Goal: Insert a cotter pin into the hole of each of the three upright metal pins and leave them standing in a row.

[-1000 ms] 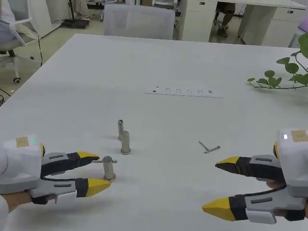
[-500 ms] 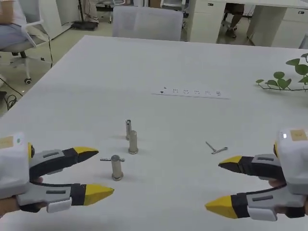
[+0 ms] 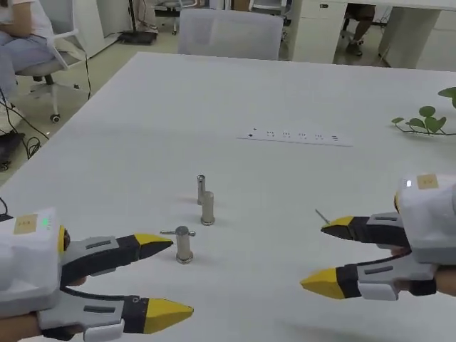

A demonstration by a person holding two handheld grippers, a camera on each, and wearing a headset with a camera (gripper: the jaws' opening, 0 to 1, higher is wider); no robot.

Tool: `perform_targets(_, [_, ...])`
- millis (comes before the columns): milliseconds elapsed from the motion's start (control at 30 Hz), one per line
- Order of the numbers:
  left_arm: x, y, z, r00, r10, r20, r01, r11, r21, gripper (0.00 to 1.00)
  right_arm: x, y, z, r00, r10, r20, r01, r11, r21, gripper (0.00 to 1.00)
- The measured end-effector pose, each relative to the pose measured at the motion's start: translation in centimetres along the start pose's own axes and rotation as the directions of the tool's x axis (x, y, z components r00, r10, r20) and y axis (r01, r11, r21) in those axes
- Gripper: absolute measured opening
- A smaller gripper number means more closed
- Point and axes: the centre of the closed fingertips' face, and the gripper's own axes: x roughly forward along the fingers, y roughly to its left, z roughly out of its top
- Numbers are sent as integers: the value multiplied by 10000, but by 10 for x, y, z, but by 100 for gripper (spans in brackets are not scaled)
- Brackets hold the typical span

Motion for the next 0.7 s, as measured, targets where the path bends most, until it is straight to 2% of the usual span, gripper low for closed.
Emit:
perform_targets(200, [5,-12,0,9996,-241,149,243,9996,-153,62,11,-11,10,10000,96,19,-96,9999,-90,62])
perform_targets(433, [5,-20,-1,9988,-443,203,449,9987,-260,63,27,-19,22,9998,222,-12,-222,9995,-223,62])
perform_targets(567, [1,-21,-3,9990,-424,173,428,9987,-279,65,41,-21,27,9992,361,-157,-367,9986,-379,62])
perform_targets(700, [-3,-16,-7,9996,-217,178,223,9992,-334,66,54,-24,32,9985,483,-257,-495,9977,-468,61])
